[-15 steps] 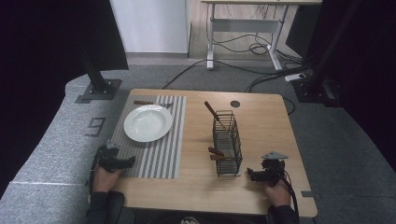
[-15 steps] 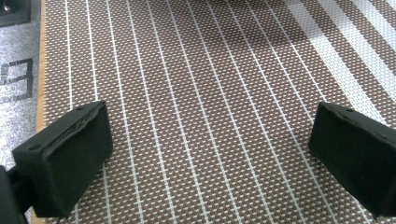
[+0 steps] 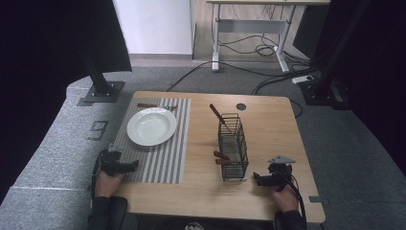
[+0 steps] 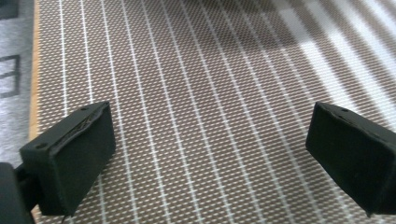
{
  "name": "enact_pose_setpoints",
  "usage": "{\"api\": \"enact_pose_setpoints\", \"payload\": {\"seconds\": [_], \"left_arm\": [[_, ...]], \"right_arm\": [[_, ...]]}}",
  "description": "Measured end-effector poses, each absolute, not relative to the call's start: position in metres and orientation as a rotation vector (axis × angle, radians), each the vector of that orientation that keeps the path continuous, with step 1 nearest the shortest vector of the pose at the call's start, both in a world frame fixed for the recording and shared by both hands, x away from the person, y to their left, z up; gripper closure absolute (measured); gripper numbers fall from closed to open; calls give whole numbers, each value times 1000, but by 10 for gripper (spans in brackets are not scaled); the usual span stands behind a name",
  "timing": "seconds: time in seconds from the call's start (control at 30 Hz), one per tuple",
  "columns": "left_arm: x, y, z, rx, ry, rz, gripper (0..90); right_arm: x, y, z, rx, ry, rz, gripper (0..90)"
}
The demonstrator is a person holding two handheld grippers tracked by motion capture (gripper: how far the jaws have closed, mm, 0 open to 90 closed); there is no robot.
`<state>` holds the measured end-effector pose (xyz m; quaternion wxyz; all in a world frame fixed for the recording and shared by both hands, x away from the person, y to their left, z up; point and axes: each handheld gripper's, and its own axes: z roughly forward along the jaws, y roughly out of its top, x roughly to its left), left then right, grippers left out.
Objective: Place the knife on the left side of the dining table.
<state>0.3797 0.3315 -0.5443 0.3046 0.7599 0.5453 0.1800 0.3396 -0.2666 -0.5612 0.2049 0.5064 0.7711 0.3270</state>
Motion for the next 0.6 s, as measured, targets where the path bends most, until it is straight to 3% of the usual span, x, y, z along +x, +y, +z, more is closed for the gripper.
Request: {"api": "enact_pose_setpoints", "payload": {"seconds": [0.6], "left_arm": [[390, 308, -508, 2015, 1336, 472, 0]], "right_arm": [[340, -267, -561, 1412, 2151, 912, 0]]}}
